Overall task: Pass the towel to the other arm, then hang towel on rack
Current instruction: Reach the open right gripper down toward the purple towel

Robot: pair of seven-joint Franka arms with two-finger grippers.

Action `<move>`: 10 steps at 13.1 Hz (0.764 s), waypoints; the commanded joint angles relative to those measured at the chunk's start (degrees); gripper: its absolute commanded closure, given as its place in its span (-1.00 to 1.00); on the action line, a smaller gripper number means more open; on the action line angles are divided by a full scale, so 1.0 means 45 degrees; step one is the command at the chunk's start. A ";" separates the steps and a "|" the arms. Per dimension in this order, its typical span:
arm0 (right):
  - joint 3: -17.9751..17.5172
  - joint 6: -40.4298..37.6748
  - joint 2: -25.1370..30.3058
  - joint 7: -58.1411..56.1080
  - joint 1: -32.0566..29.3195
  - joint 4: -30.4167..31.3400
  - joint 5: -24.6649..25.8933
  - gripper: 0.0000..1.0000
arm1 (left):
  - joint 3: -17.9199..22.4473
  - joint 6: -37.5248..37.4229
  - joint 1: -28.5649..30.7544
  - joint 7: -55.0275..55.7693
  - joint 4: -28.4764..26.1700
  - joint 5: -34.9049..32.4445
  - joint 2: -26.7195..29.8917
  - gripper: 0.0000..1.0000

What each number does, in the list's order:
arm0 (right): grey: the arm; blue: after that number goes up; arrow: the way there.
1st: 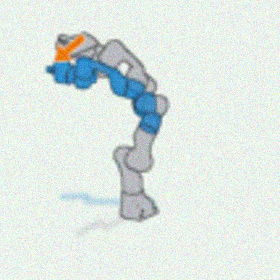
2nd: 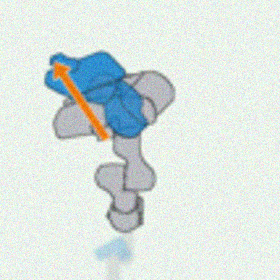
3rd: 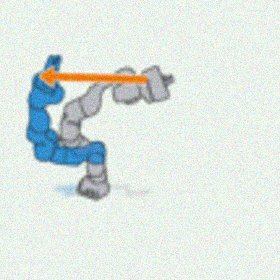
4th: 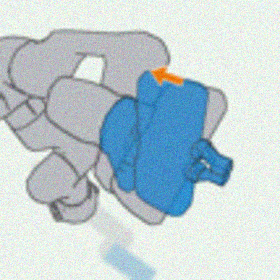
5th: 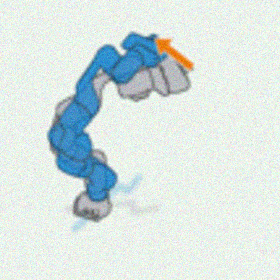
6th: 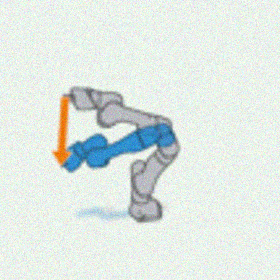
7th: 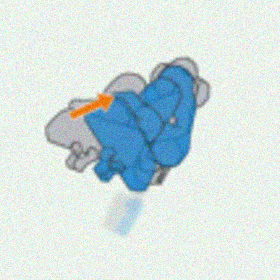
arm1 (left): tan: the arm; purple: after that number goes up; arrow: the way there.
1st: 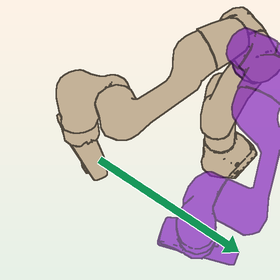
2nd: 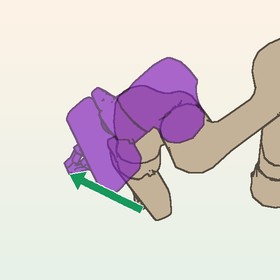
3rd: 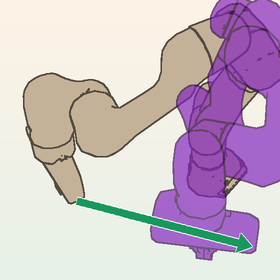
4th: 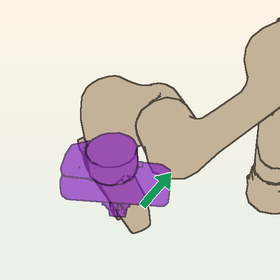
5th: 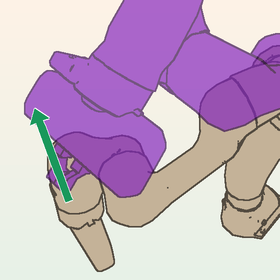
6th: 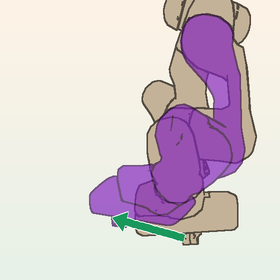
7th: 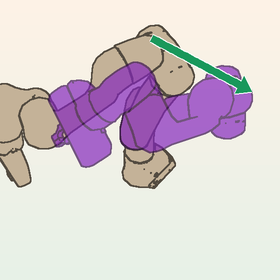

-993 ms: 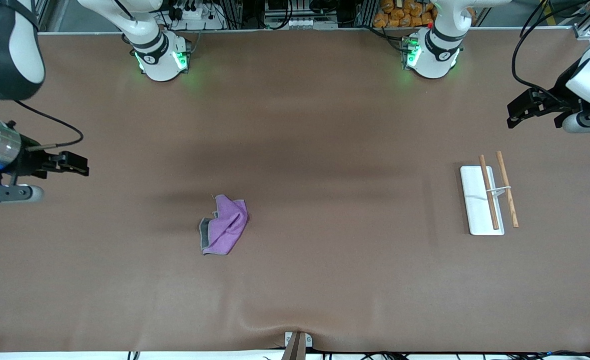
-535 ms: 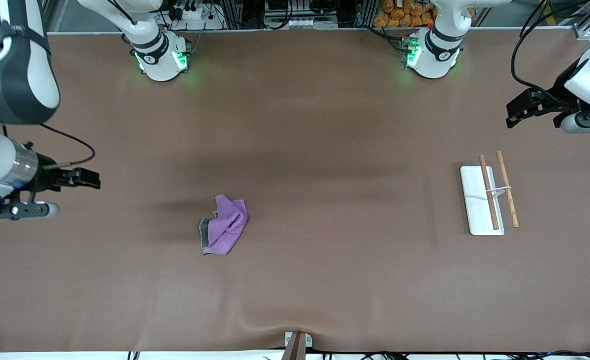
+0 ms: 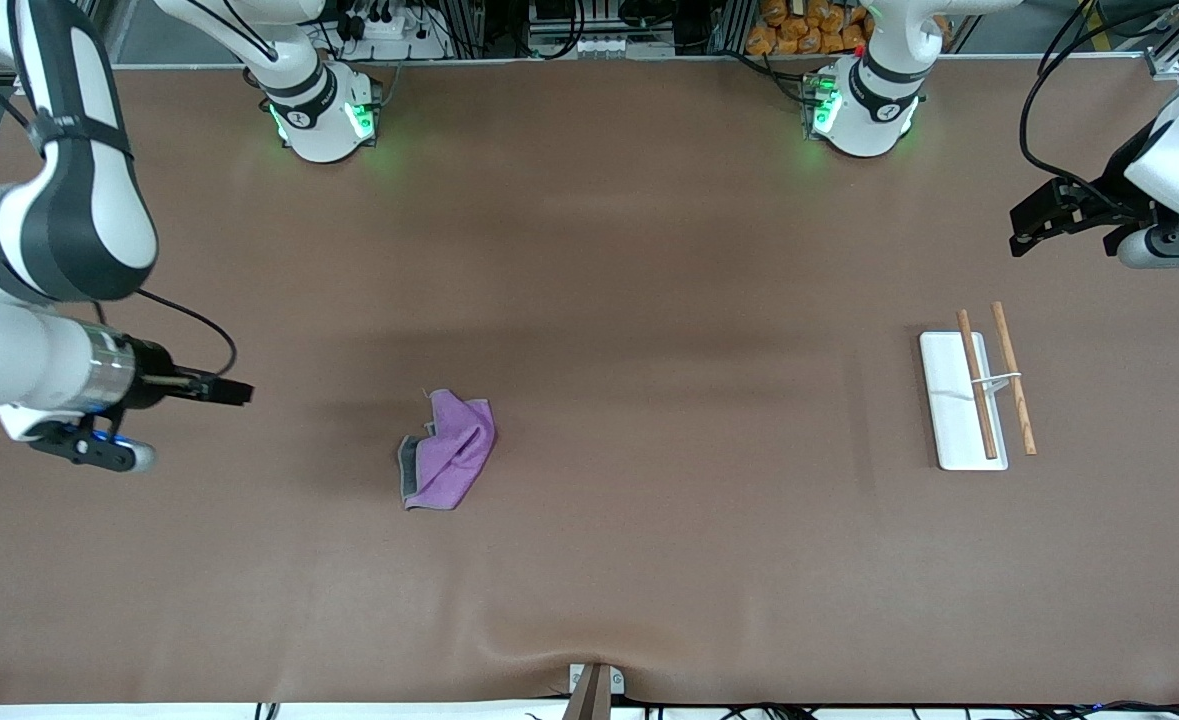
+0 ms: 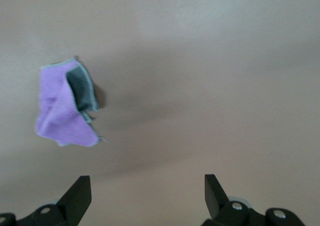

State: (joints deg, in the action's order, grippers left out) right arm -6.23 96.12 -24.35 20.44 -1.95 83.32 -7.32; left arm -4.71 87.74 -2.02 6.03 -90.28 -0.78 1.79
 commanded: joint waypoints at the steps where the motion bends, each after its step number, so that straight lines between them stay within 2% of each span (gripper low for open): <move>1: -0.0022 0.1094 -0.1088 0.0770 0.0043 -0.0195 -0.0814 -1.00 | 0.0011 -0.0006 -0.0138 0.0126 0.0003 -0.0160 0.0032 -1.00; 5: -0.0022 0.2971 -0.2399 0.1488 0.0511 -0.0195 -0.1926 -1.00 | -0.0009 -0.0045 -0.0060 0.0087 -0.0017 -0.0121 0.0032 -1.00; 8: -0.0022 0.3754 -0.2829 0.2370 0.1019 -0.0176 -0.2182 -1.00 | 0.0011 -0.0026 0.0018 0.0048 -0.0056 -0.0121 -0.0046 -1.00; 10: -0.0022 0.4223 -0.3142 0.2528 0.1098 -0.0176 -0.2940 -1.00 | 0.0030 -0.0026 0.0038 -0.0049 -0.0153 -0.0121 -0.0046 -1.00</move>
State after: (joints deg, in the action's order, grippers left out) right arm -6.37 114.16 -37.05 30.66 2.82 83.65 -17.42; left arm -4.66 87.75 -1.96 6.02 -90.72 -0.78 1.50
